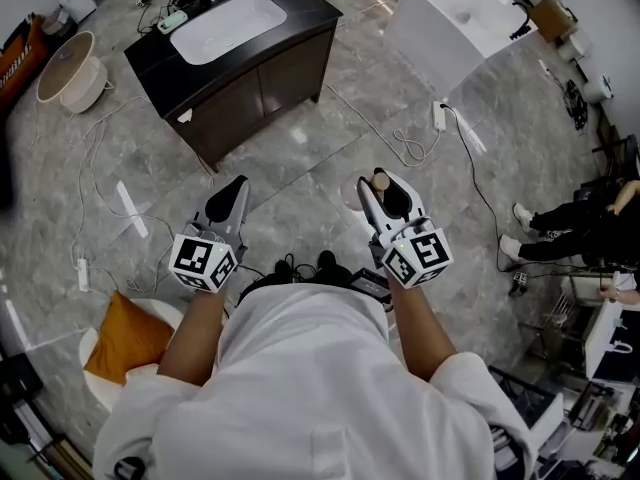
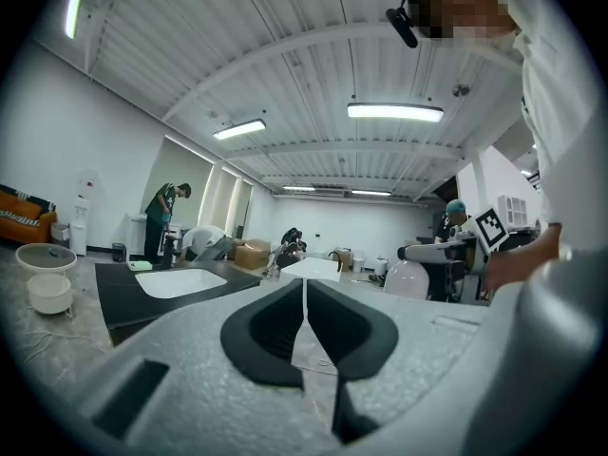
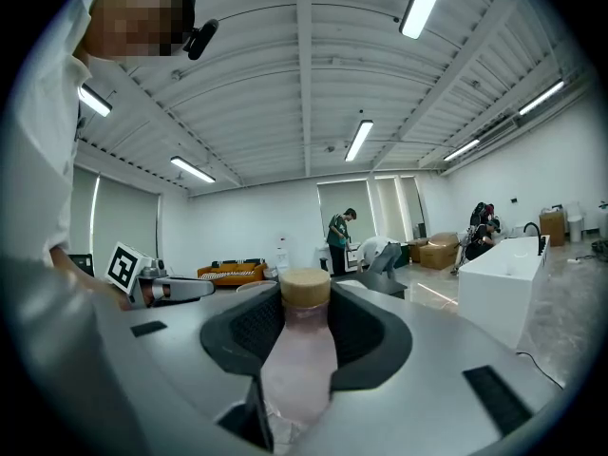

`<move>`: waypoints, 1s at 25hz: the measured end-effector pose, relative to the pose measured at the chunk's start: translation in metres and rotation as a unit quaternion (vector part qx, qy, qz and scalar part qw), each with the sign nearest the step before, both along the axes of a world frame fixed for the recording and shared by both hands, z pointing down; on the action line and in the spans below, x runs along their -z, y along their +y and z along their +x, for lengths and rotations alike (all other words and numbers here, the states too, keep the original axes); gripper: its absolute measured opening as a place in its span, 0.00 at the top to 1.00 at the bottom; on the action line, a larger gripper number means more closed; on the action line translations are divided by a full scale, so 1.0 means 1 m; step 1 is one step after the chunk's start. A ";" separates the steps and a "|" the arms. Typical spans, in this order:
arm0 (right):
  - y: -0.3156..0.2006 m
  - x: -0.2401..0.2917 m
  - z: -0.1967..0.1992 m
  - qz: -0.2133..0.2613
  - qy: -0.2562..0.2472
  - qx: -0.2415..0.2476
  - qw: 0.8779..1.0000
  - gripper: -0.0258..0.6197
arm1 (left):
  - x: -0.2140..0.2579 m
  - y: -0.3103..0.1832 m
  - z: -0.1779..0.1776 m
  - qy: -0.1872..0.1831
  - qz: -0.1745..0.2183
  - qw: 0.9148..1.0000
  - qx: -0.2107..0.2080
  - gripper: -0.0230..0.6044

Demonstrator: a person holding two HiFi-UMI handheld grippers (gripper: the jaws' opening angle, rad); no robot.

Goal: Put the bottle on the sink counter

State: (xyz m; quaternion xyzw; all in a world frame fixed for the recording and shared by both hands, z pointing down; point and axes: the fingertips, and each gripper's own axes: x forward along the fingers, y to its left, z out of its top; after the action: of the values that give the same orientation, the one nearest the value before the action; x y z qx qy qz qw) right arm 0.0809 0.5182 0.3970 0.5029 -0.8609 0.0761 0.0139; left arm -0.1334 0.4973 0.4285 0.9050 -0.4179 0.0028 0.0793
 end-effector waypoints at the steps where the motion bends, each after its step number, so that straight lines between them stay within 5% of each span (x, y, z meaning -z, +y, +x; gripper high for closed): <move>1: 0.001 0.001 0.000 0.000 -0.001 0.000 1.000 0.74 | 0.000 0.000 0.000 0.000 0.000 1.000 -0.003 0.92; 15: 0.002 0.008 -0.004 0.003 -0.011 0.010 1.000 0.74 | -0.008 0.005 -0.003 0.021 -0.014 0.999 -0.029 0.92; 25: -0.038 -0.010 0.005 -0.016 -0.024 0.016 0.999 0.74 | -0.029 -0.037 0.002 0.025 -0.040 0.999 -0.022 0.92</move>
State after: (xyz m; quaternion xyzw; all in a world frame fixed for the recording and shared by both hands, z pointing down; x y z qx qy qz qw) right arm 0.0859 0.4800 0.4070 0.4869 -0.8675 0.1015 0.0027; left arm -0.1313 0.4602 0.4578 0.9099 -0.3952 -0.0015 0.1261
